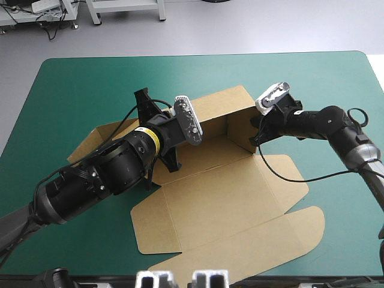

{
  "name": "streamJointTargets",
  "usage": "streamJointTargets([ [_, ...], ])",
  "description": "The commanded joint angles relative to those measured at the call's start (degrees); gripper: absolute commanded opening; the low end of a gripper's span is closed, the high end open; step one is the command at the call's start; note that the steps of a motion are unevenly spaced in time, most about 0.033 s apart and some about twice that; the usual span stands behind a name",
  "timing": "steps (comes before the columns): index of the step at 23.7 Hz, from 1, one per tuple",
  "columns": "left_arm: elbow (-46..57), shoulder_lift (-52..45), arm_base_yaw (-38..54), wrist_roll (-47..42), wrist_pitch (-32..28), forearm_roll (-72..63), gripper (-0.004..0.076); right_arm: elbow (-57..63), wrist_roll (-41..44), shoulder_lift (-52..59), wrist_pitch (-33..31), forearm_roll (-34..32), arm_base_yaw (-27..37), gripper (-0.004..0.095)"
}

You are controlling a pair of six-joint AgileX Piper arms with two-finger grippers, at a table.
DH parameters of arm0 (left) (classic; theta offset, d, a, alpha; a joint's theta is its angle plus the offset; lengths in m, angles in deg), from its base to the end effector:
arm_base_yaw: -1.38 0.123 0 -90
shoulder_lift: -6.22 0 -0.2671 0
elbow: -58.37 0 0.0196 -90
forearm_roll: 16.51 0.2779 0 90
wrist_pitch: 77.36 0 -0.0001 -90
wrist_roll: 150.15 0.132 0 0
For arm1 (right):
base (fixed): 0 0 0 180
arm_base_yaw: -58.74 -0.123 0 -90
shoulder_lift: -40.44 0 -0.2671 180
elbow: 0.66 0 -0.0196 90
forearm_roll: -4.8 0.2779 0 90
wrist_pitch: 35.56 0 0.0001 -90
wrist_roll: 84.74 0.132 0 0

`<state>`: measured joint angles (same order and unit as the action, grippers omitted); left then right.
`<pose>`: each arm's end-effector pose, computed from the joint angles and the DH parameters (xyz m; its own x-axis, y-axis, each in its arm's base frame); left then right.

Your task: Fold the box

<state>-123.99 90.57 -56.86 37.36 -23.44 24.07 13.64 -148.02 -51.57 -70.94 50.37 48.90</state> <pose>0.2350 -0.2477 0.3775 0.0160 0.8843 -0.4666 0.6011 0.3644 0.7112 0.3550 0.1170 0.2491 -0.4316 -0.4438 -0.7854 -0.6839 0.7287 -0.0359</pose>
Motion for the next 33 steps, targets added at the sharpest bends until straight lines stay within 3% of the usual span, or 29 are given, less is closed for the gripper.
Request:
streamJointTargets([
  [1,-1.73,-1.96,1.01,-4.30,-1.69,11.39,0.0004,-4.98,4.84,2.32,-2.54,-3.01,0.00,-0.0017],
  [5,-3.32,-1.96,6.86,-5.21,-1.84,6.78,0.0015,-9.35,13.40,2.93,-6.71,-11.91,0.00,-0.0017],
  [7,-5.71,-1.96,17.58,0.31,-3.77,-7.98,0.0015,-13.96,20.41,3.88,-11.85,-19.03,0.00,-0.0017],
  [11,-6.69,-1.96,35.65,16.35,-4.47,-34.61,0.0015,-21.07,27.55,3.98,-25.10,-24.30,0.00,-0.0018],
  [17,-6.69,-1.96,53.39,17.59,-5.31,-45.79,0.0014,-26.65,37.02,1.64,-34.87,-30.92,0.00,-0.0018],
  [22,-6.69,-1.96,57.46,17.59,-3.29,-49.89,0.0014,-29.44,40.88,-6.08,-36.07,-33.35,0.00,-0.0018],
  [33,-6.24,-1.96,57.46,17.59,-2.20,-52.98,0.0013,-48.54,43.71,-28.44,-36.07,-33.73,0.00,-0.0018],
])
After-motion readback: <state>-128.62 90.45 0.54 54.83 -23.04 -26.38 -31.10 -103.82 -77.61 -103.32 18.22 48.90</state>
